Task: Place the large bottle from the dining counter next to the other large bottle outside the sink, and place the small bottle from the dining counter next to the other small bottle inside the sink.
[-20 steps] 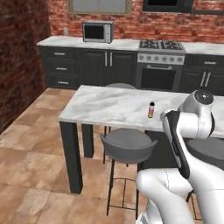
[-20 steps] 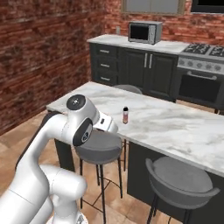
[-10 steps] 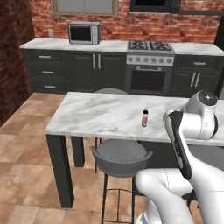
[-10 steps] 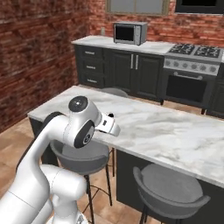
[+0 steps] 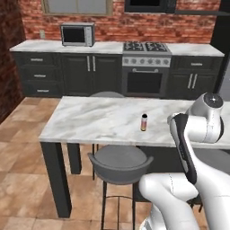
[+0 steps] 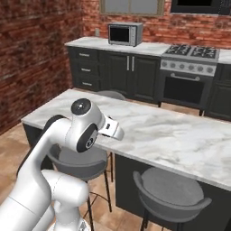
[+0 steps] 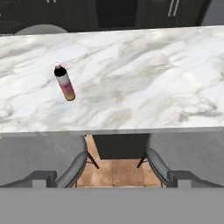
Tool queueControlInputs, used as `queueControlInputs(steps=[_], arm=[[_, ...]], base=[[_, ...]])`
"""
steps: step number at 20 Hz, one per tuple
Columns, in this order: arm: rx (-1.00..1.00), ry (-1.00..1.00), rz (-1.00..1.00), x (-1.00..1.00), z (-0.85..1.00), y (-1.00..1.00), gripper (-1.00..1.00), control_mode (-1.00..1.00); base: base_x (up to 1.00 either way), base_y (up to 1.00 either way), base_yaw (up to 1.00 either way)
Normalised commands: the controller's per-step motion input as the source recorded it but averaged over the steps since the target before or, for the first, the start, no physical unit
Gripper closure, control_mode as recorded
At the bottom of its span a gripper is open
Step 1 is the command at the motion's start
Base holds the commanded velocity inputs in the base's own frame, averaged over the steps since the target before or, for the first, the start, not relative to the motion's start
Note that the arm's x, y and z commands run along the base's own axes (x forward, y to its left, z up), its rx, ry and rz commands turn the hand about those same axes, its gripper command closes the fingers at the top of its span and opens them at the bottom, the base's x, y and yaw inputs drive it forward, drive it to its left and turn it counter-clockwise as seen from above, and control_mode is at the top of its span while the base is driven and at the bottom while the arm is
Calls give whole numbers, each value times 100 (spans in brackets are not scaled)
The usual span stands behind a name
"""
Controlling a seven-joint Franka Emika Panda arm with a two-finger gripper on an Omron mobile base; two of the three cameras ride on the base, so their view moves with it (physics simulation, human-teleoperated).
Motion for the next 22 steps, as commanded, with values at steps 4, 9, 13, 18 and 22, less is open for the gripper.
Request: queueControlInputs(steps=[4,9,13,18,22], arm=[[0,0,0,0,0,0,-100,100],[0,0,0,0,0,0,-100,100],[0,0,0,0,0,0,-100,100],[0,0,0,0,0,0,-100,100],[0,0,0,0,0,0,-100,100]], base=[[0,0,-28],[19,0,-17],[27,0,-2],[12,14,0],[0,43,0]])
